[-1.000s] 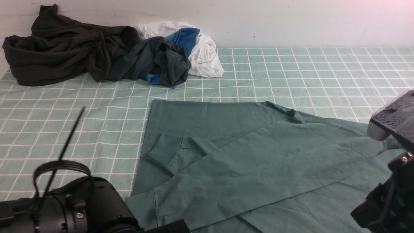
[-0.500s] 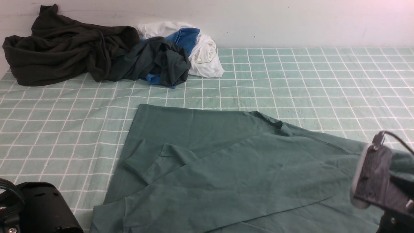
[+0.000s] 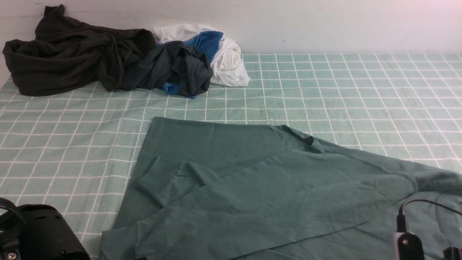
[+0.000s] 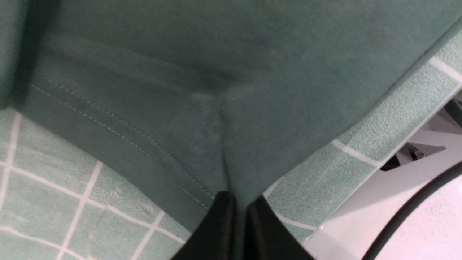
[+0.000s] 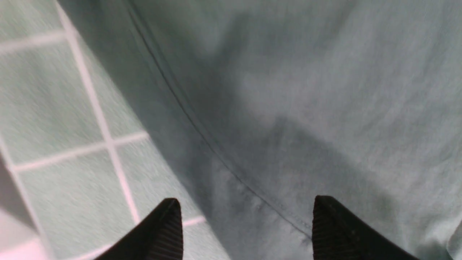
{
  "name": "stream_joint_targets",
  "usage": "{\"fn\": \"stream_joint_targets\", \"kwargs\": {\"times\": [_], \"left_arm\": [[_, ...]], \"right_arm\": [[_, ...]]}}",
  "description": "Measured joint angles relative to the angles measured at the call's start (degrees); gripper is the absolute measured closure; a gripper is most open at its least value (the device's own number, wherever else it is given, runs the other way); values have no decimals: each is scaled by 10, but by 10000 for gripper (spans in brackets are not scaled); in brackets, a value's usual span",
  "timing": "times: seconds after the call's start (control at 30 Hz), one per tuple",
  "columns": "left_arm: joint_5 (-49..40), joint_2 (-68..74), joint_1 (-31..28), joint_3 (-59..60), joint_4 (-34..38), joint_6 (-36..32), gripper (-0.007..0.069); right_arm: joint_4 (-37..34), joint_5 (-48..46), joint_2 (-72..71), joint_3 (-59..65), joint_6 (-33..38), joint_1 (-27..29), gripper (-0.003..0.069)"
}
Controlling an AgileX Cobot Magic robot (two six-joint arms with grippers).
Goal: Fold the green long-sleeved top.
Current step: Use both arms simultaneously to clamp the lower edge of the clothing fabric
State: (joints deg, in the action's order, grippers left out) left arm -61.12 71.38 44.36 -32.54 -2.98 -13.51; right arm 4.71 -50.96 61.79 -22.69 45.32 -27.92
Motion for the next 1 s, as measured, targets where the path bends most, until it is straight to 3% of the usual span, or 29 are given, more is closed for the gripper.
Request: {"fn": "stream_joint_targets", "kwargs": {"times": [0.23, 0.43, 0.6, 0.63, 0.7, 0.87, 1.0], "left_arm": [[1, 0, 0, 0, 0, 0, 618], [1, 0, 0, 0, 0, 0, 618], [-10, 0, 0, -2, -9, 17, 618], [-22, 0, 0, -12, -25, 36, 618], [-35, 0, -1, -31, -51, 61, 618], [-61, 0, -25, -100, -102, 93, 615], [-68, 4, -85, -184, -118, 85, 610]], "right_arm": [[34, 59, 24, 37, 21, 0, 225], [35, 70, 46, 41, 39, 0, 309], [39, 67, 49, 34, 42, 0, 509], [39, 58, 49, 20, 42, 0, 596], [42, 37, 49, -6, 42, 0, 647], [67, -17, 49, -95, 37, 2, 662], [84, -21, 56, -188, 35, 37, 662]]}}
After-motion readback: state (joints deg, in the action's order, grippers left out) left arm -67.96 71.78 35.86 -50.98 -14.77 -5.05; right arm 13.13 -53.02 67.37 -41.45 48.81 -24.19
